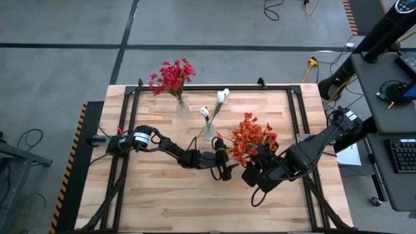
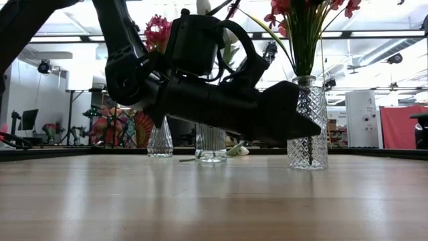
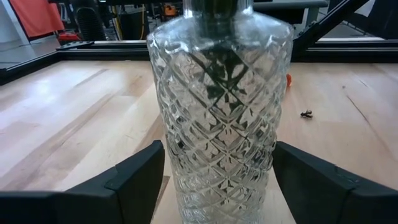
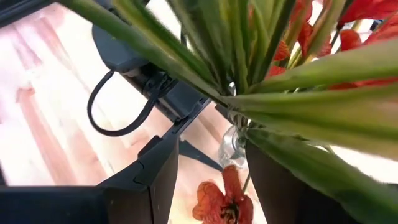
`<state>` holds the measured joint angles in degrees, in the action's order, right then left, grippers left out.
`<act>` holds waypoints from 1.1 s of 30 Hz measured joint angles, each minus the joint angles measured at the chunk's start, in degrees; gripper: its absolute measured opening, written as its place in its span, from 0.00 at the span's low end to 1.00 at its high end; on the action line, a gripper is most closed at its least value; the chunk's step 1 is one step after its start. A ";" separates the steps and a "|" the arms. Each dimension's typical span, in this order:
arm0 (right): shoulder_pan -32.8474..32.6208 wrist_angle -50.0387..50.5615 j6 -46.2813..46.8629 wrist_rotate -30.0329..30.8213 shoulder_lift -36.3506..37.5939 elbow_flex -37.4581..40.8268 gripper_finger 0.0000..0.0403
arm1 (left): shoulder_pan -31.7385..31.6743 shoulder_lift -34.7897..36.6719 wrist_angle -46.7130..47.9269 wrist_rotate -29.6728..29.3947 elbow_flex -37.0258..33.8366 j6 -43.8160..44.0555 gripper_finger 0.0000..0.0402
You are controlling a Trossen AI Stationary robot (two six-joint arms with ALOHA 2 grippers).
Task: Sort flowers into vase by color
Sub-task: Put the top center white tulip flower into the center transparent glass vase
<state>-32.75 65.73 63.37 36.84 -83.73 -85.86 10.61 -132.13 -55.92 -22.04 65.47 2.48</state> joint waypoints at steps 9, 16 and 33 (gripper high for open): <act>0.00 -0.03 -0.50 -5.29 2.90 0.00 0.44 | 0.00 1.71 3.78 0.04 0.03 -0.02 0.73; 0.00 -0.07 -0.94 -9.55 6.25 0.00 0.44 | 0.00 2.03 5.46 0.07 0.03 -0.70 0.73; -2.65 -1.21 -3.48 -12.91 13.98 -0.01 0.44 | 0.28 6.36 13.59 -2.81 -0.02 -4.26 0.74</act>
<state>-35.41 64.52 59.89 23.93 -69.75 -85.88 10.89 -125.77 -42.33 -24.86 65.45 -1.78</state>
